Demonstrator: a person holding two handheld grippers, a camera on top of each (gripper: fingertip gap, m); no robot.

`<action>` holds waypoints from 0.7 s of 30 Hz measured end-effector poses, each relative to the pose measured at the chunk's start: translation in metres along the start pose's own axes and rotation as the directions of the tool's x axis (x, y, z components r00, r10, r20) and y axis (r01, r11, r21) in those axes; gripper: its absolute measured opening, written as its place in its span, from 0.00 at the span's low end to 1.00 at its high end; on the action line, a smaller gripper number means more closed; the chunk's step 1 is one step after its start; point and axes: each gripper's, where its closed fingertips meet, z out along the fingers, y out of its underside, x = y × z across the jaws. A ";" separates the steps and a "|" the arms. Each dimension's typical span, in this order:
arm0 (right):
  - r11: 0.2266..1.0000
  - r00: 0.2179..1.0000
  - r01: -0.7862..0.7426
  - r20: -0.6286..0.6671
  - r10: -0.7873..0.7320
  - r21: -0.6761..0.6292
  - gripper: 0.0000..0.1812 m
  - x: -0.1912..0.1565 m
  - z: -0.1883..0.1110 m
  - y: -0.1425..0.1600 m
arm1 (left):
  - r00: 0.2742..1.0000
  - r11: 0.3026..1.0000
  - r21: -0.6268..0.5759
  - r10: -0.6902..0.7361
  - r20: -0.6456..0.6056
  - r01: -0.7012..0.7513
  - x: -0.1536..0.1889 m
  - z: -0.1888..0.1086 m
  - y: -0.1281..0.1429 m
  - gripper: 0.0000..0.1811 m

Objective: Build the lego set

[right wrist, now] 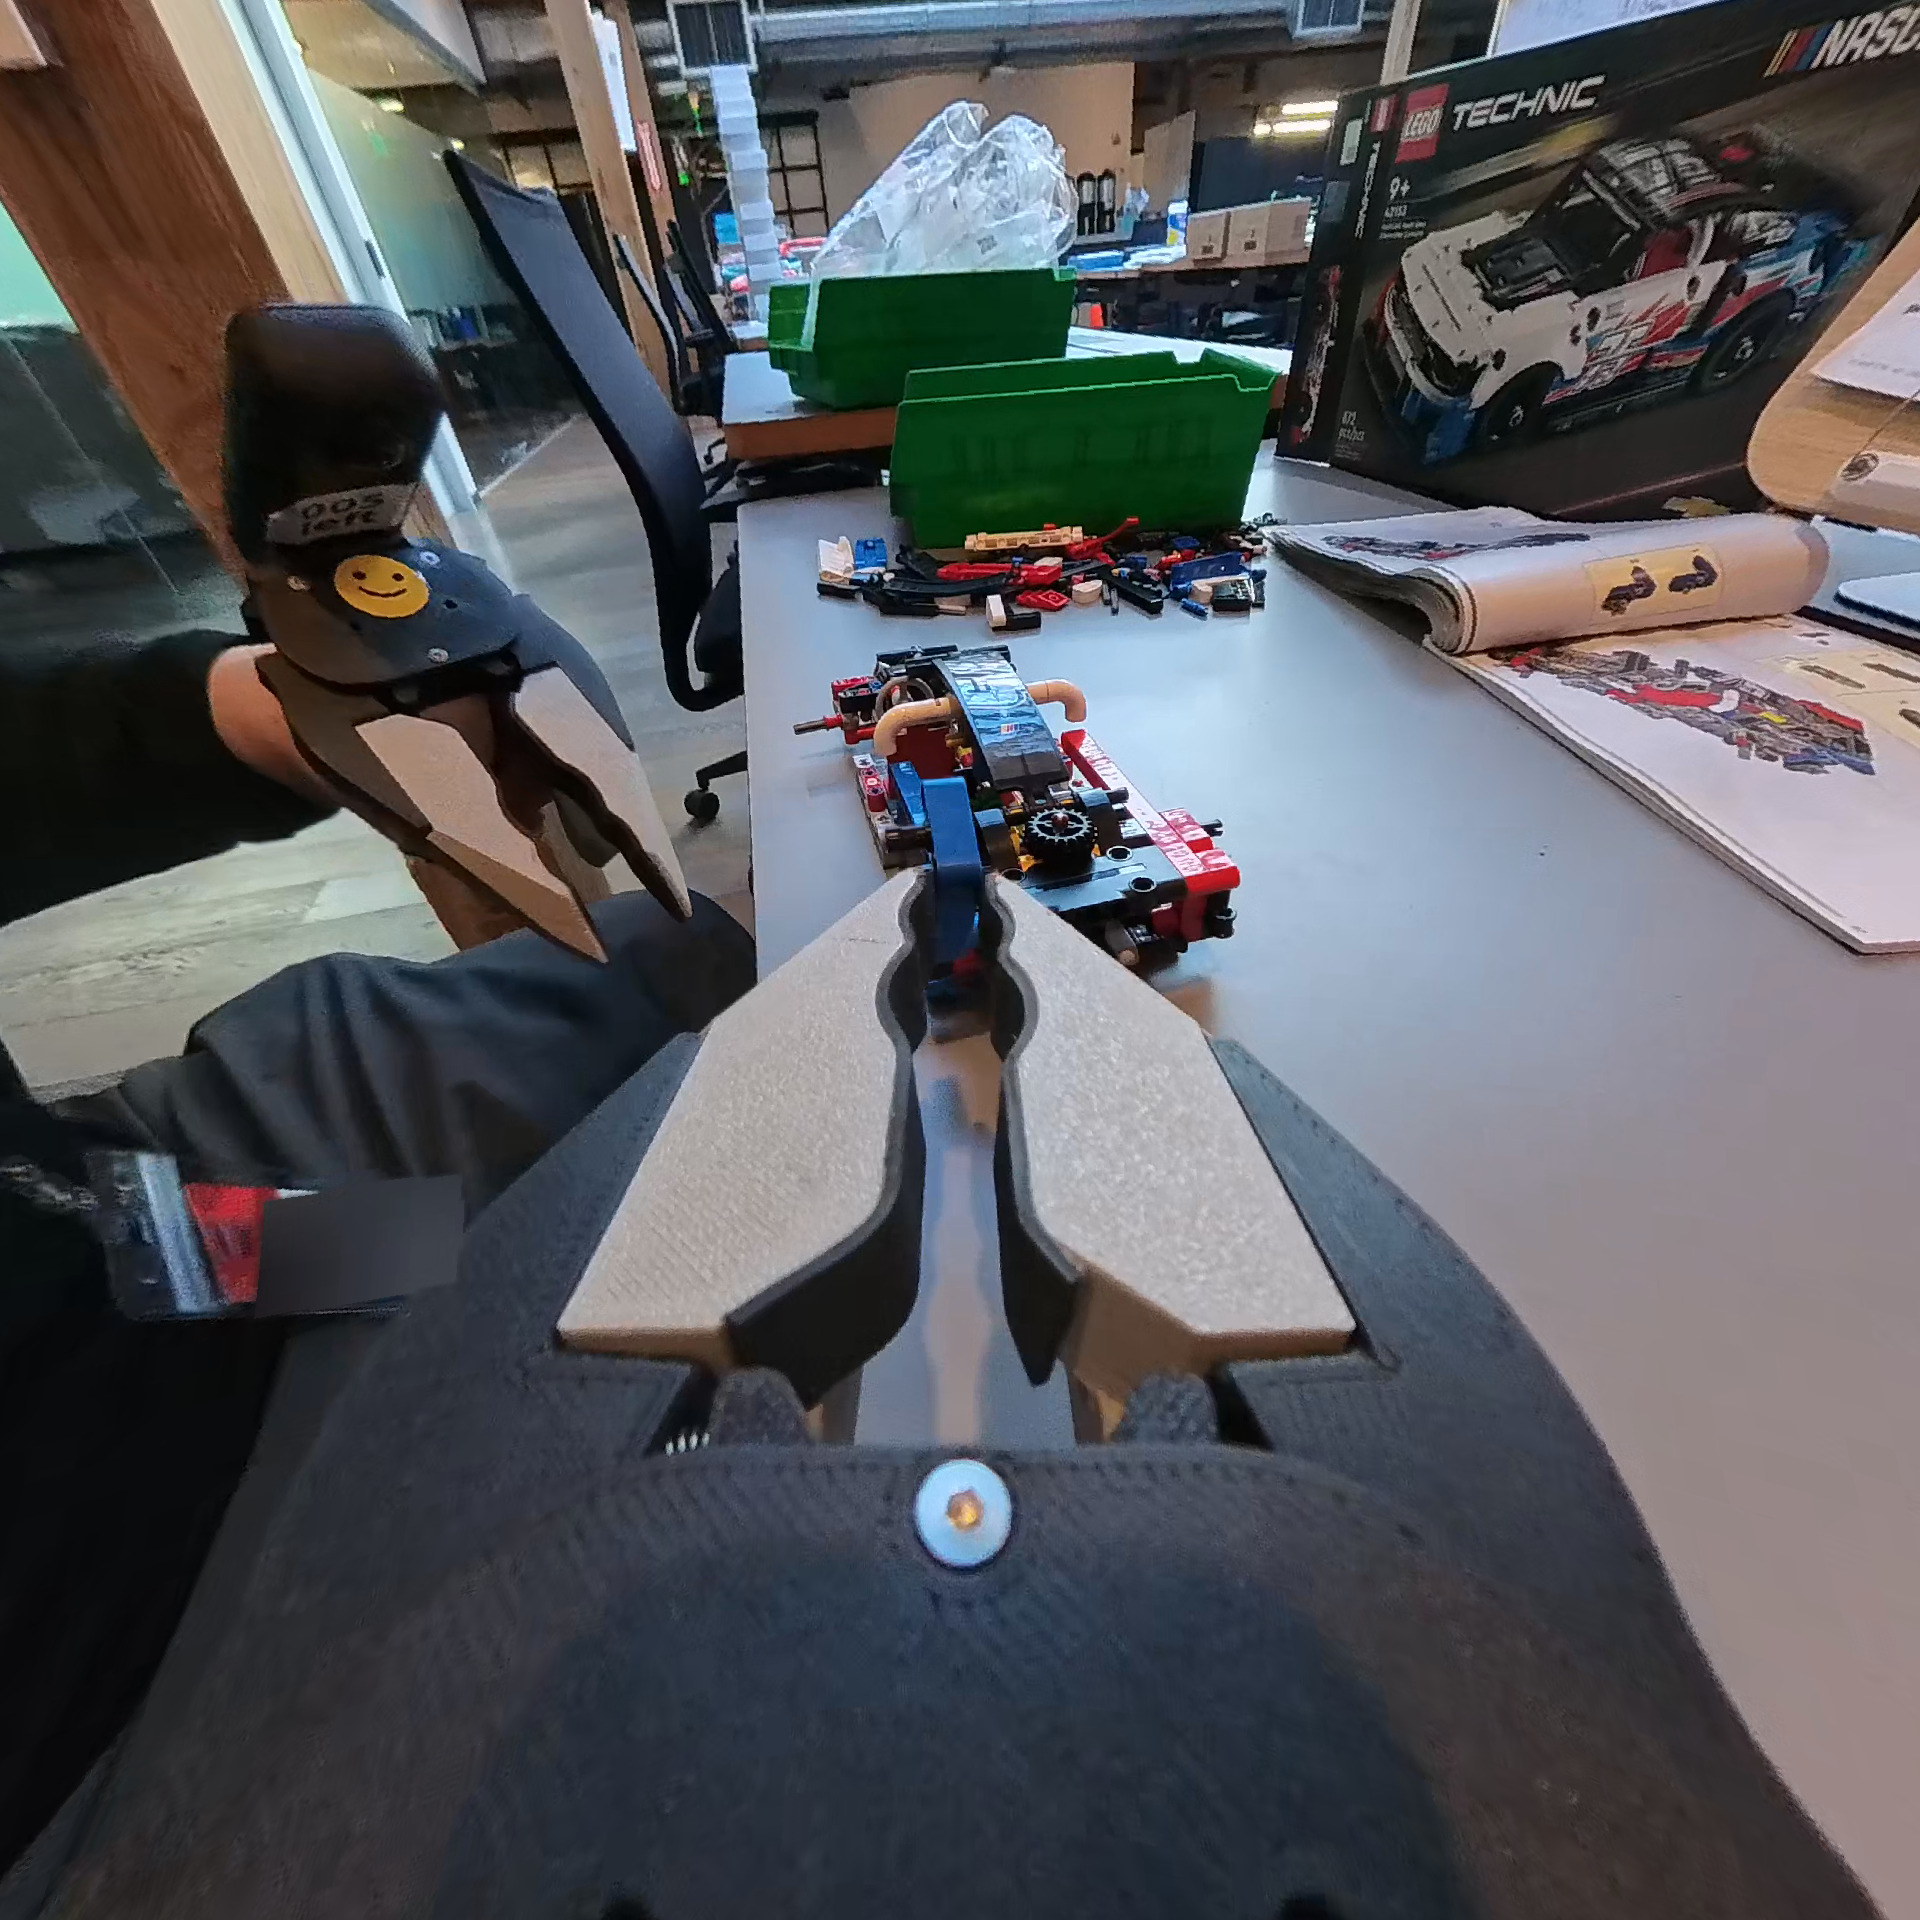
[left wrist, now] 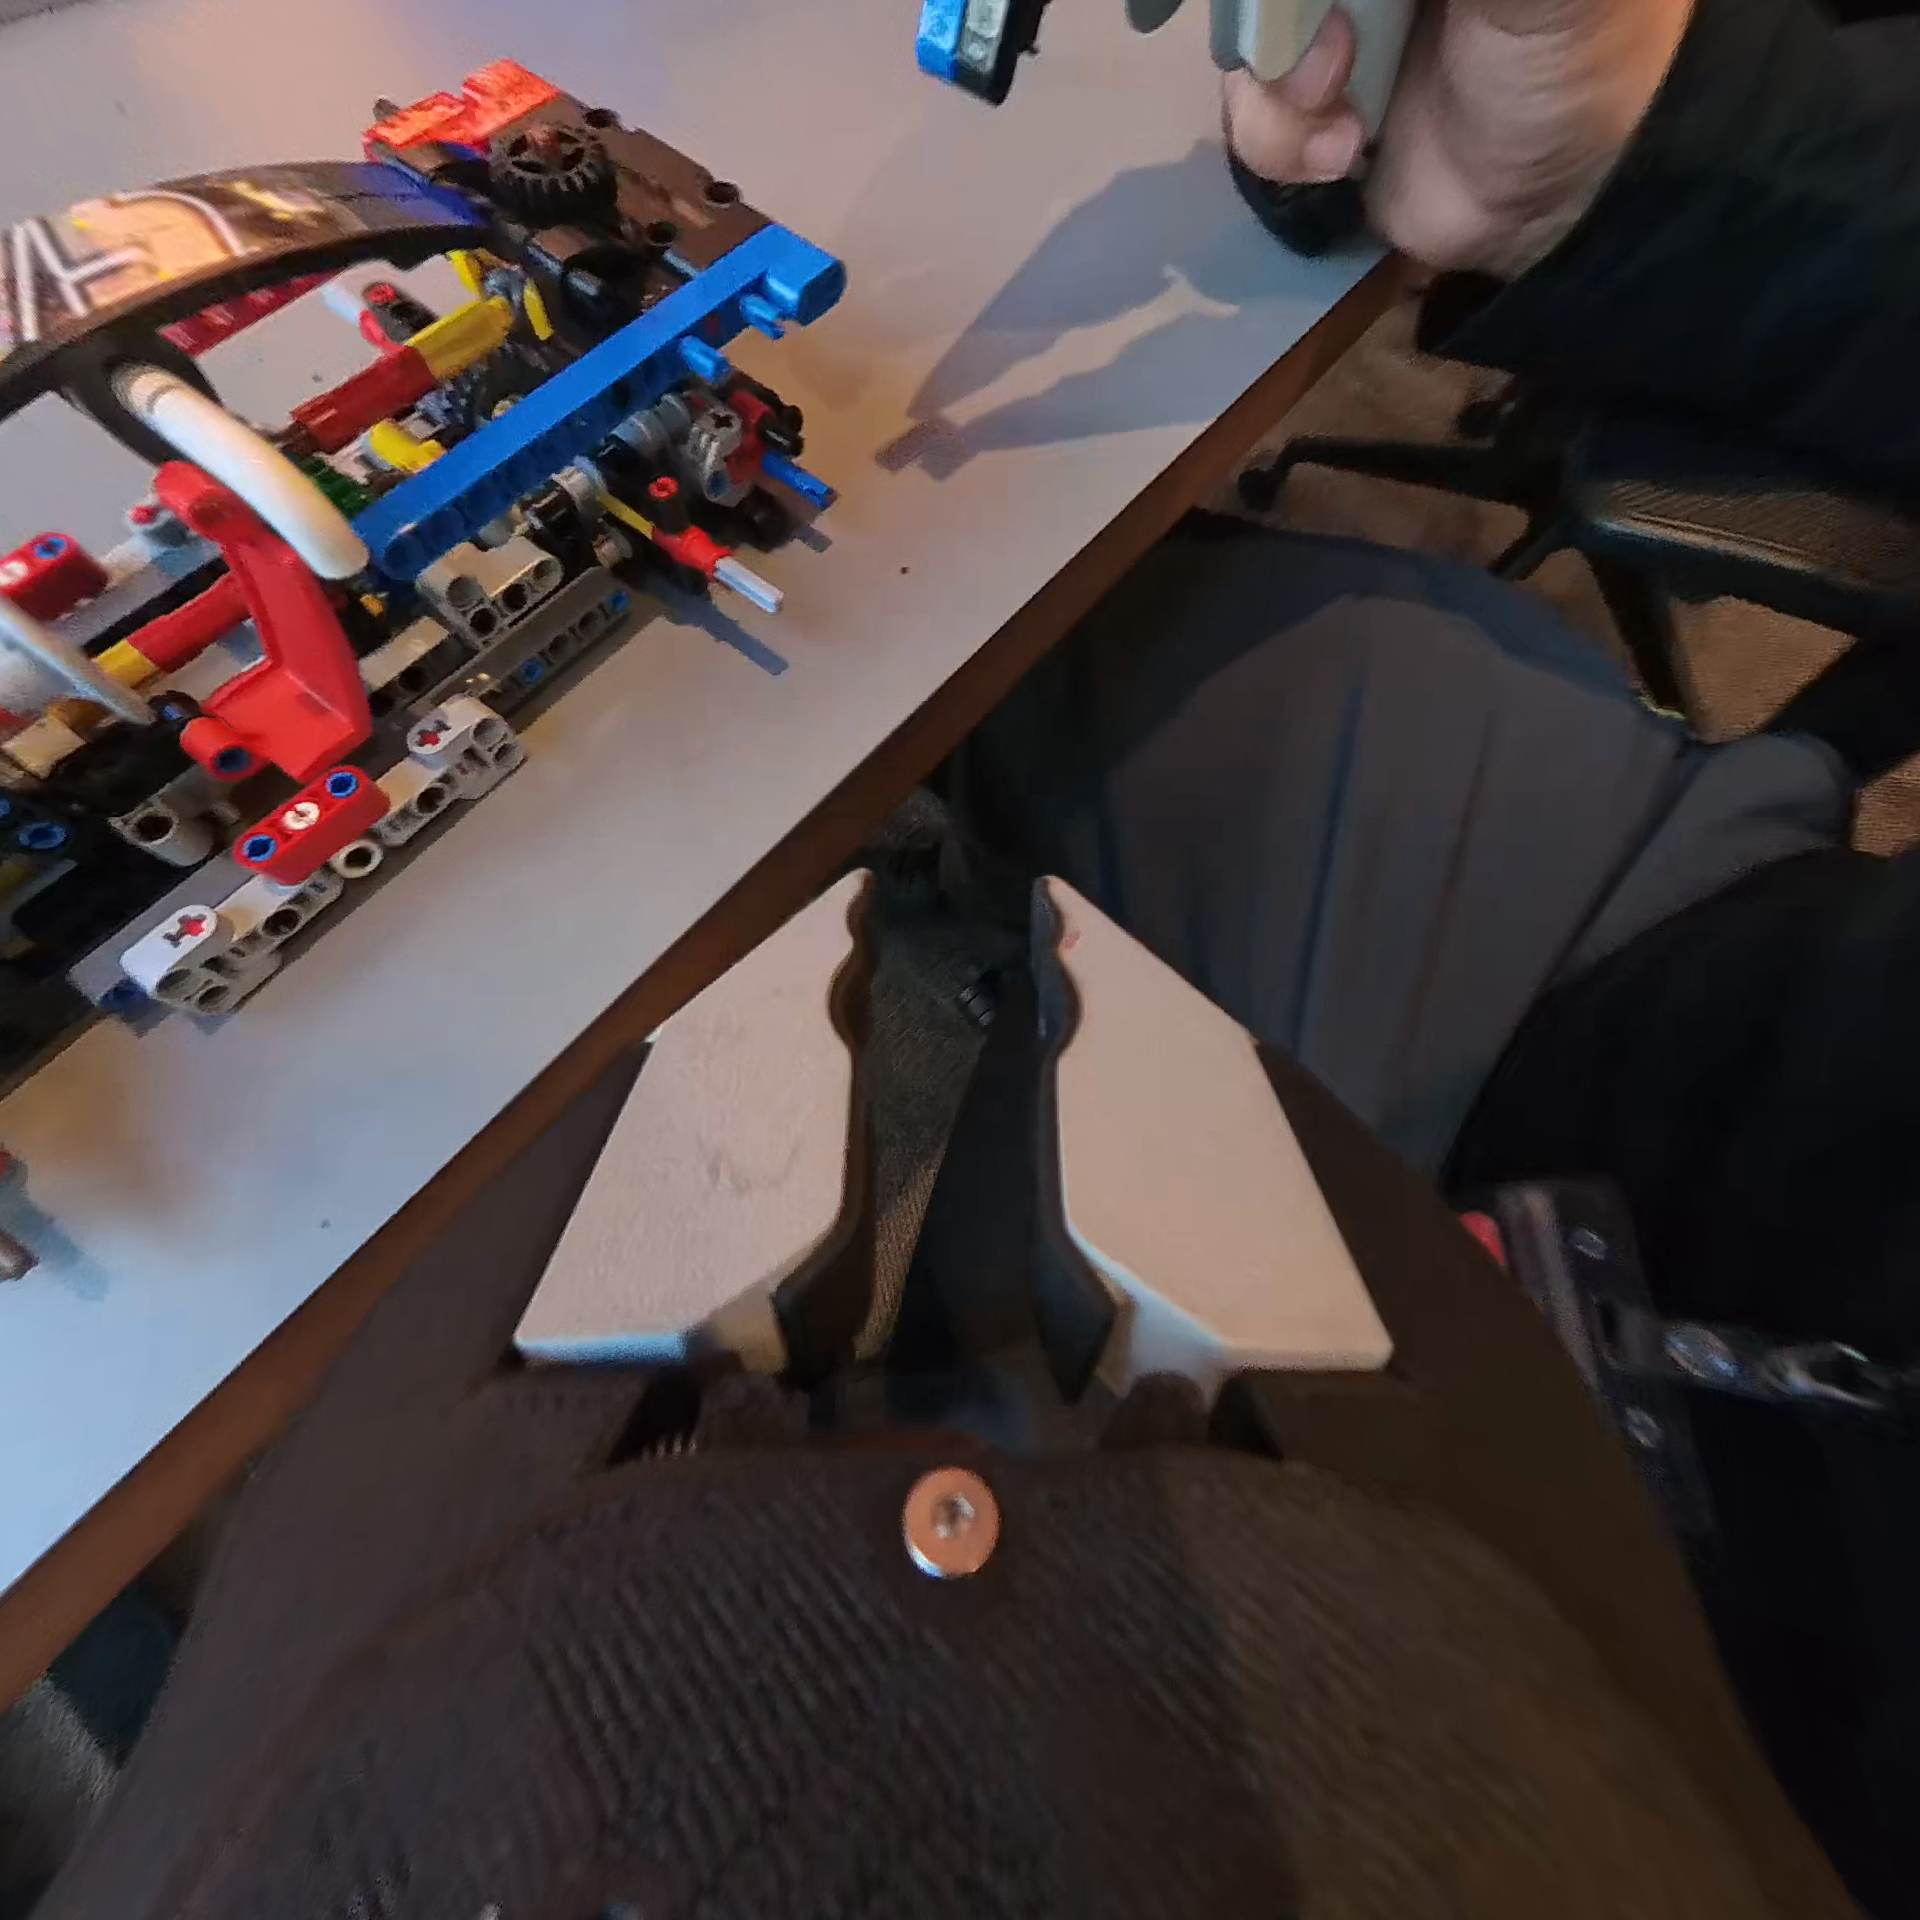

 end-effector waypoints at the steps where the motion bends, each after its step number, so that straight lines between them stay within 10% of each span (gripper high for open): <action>1: 1.000 1.000 0.000 0.004 0.000 -0.005 0.02 0.000 0.001 0.001 | 0.999 1.000 0.022 0.012 -0.030 -0.012 0.003 0.000 0.000 0.15; 21: 0.998 0.998 0.042 0.035 -0.043 0.041 0.02 -0.007 0.014 -0.007 | 0.974 0.971 0.237 0.092 -0.206 -0.041 0.019 0.014 -0.049 0.15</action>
